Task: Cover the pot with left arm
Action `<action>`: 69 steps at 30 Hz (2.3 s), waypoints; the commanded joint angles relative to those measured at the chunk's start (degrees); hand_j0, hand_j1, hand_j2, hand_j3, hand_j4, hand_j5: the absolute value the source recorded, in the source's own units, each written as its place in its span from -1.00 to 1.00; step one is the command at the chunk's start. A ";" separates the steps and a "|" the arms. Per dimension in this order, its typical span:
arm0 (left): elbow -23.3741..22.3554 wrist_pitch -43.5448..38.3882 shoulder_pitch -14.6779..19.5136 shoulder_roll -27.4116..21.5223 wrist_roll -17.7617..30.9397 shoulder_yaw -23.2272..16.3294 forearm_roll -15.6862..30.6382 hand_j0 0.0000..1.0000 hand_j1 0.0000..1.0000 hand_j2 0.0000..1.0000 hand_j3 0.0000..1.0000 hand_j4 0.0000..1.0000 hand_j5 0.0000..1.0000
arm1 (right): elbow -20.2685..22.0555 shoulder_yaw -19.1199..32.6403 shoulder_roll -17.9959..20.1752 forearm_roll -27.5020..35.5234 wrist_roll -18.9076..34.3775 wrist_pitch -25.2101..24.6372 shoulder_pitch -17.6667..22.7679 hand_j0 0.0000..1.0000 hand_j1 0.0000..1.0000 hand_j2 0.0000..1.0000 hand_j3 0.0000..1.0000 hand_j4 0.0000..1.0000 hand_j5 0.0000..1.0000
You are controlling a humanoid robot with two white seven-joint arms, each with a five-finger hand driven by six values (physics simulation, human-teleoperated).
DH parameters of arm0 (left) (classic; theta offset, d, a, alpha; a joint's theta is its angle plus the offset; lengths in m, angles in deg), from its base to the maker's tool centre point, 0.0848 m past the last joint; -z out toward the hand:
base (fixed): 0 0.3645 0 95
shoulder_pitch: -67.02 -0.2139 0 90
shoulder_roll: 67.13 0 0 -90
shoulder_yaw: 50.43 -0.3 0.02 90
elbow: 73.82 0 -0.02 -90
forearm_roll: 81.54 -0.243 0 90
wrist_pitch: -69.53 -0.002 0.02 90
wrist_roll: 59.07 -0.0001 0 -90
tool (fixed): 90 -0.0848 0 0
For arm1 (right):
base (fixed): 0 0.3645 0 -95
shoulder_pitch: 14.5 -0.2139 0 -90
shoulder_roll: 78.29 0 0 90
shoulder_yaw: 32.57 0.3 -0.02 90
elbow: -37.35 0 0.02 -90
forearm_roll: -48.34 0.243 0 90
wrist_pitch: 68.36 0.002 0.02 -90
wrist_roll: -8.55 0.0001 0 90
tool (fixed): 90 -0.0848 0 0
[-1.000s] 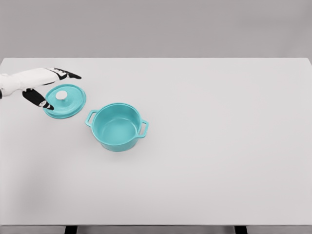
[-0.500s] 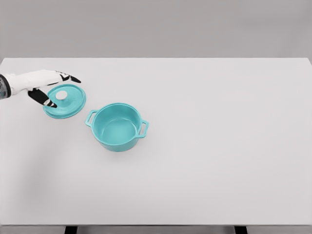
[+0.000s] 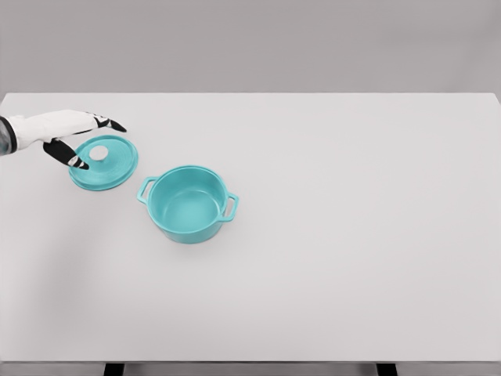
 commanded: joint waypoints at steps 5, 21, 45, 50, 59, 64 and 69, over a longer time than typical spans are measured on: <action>-0.59 -0.15 0.00 0.13 -0.02 0.12 0.33 0.58 0.58 0.58 0.58 0.58 0.58 | 0.04 0.01 0.00 -0.03 0.02 0.03 0.00 1.00 1.00 1.00 1.00 1.00 1.00; -0.59 -0.15 -0.18 -0.40 -0.02 0.03 0.50 0.59 0.59 0.59 0.59 0.59 0.59 | -0.05 0.01 0.00 -0.03 0.02 0.03 0.00 1.00 1.00 1.00 1.00 1.00 1.00; -3.84 -0.15 -0.26 1.18 -0.02 0.03 0.15 0.56 0.56 0.56 0.56 0.56 0.56 | -0.05 0.01 0.00 -0.03 0.02 0.03 0.00 1.00 1.00 1.00 1.00 1.00 1.00; -3.75 -0.15 -0.26 1.09 -0.02 0.03 0.15 0.56 0.56 0.56 0.56 0.56 0.56 | -0.05 0.01 0.00 -0.03 0.02 0.03 0.00 1.00 1.00 1.00 1.00 1.00 1.00; -4.01 -0.15 -0.26 1.09 -0.02 0.03 0.15 0.43 0.43 0.43 0.43 0.43 0.43 | 0.04 0.01 0.00 -0.03 0.02 0.03 0.00 1.00 1.00 1.00 1.00 1.00 1.00; -5.07 -0.15 -0.26 1.18 -0.02 0.03 0.15 0.37 0.37 0.37 0.37 0.37 0.37 | 0.04 0.01 0.00 -0.03 0.02 0.03 0.00 1.00 1.00 1.00 1.00 1.00 1.00; -5.07 -0.15 -0.26 1.18 -0.02 0.03 0.24 0.31 0.31 0.31 0.31 0.31 0.31 | -0.05 0.01 0.00 -0.03 0.02 0.03 0.00 1.00 1.00 1.00 1.00 1.00 1.00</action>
